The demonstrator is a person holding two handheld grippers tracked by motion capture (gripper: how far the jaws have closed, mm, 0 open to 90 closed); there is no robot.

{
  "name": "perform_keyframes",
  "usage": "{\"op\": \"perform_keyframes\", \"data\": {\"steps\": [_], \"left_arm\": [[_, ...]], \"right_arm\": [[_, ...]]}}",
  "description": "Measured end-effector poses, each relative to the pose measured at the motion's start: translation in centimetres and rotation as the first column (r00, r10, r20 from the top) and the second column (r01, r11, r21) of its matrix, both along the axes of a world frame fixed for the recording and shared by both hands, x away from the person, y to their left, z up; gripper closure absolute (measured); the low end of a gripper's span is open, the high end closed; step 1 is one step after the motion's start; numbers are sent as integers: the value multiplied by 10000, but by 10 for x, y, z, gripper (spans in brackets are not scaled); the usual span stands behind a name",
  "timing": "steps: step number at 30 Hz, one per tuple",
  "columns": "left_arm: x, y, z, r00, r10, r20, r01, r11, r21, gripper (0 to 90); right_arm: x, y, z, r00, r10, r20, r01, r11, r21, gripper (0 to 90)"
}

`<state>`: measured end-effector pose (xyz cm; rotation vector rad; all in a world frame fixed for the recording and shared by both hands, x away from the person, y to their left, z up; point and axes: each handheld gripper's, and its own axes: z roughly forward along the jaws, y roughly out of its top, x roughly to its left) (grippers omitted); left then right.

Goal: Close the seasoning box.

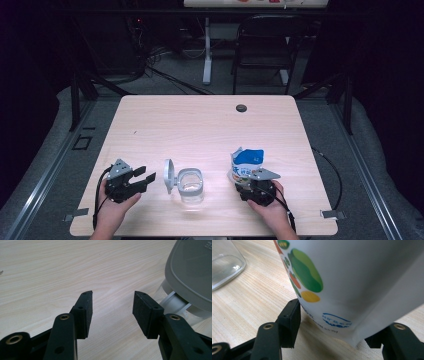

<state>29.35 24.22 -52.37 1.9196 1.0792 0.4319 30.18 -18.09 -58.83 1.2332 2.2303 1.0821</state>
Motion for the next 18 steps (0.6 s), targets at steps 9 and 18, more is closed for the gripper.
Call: {"op": "perform_keyframes", "data": {"steps": [9,18], "left_arm": [[0,0,0,10000,16,-20,-16,10000,-9,510],[0,0,0,10000,-2,-77,2,10000,-3,510]], "right_arm": [[-2,0,1,9996,204,177,-196,9989,-422,450],[-4,1,1,9991,307,285,-291,9981,-540,495]]}}
